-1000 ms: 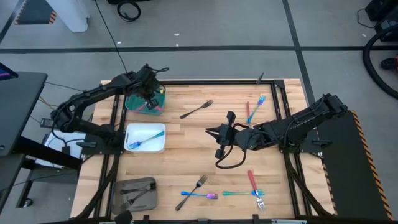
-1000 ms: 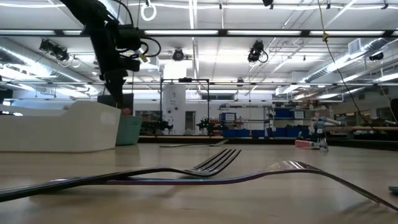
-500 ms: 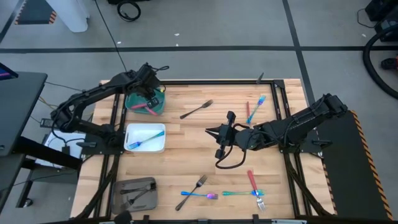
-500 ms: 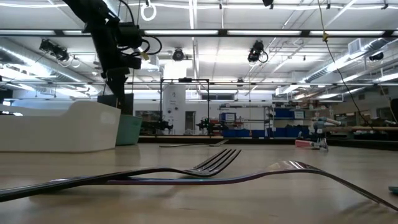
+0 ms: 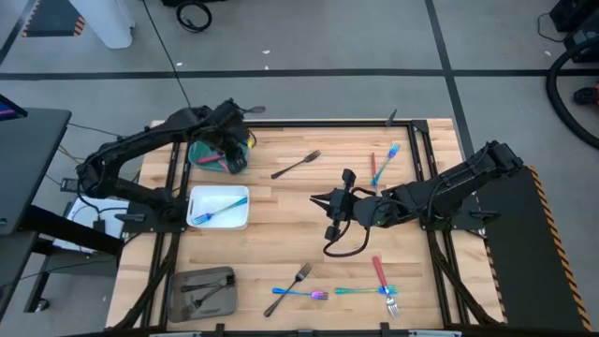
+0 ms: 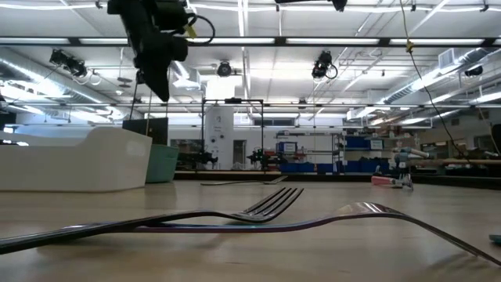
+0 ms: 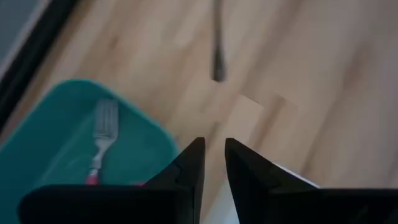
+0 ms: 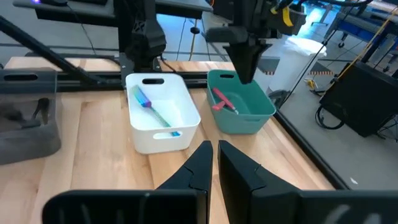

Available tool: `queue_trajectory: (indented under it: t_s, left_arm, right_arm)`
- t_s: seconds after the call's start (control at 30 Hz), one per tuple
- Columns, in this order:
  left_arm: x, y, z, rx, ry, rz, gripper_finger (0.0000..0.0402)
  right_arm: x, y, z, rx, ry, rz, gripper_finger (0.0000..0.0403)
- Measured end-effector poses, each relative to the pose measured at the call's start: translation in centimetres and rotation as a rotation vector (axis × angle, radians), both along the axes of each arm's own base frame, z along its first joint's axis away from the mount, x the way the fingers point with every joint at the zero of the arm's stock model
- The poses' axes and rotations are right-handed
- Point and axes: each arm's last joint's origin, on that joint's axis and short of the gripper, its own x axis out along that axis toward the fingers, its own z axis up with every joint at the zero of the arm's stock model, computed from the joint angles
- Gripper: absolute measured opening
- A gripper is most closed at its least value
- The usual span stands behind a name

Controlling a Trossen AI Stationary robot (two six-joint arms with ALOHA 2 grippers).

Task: Sort silverware by color (type)
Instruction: Put the black fork into the black bin

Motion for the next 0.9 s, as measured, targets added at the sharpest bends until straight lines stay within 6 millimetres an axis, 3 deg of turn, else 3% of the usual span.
queue_trajectory:
  t_s: [0.47, 0.9]
  left_arm:
    - [4.5, -10.0, 0.3, -0.037, -0.1, -0.303, 0.0073]
    - [4.6, -18.5, 0.3, -0.089, -0.118, -0.342, 0.0073]
  right_arm:
    - [-0.9, 2.1, -0.1, -0.039, 0.019, 0.046, 0.0034]
    - [-1.0, 2.4, -0.1, -0.001, 0.0, 0.048, 0.0034]
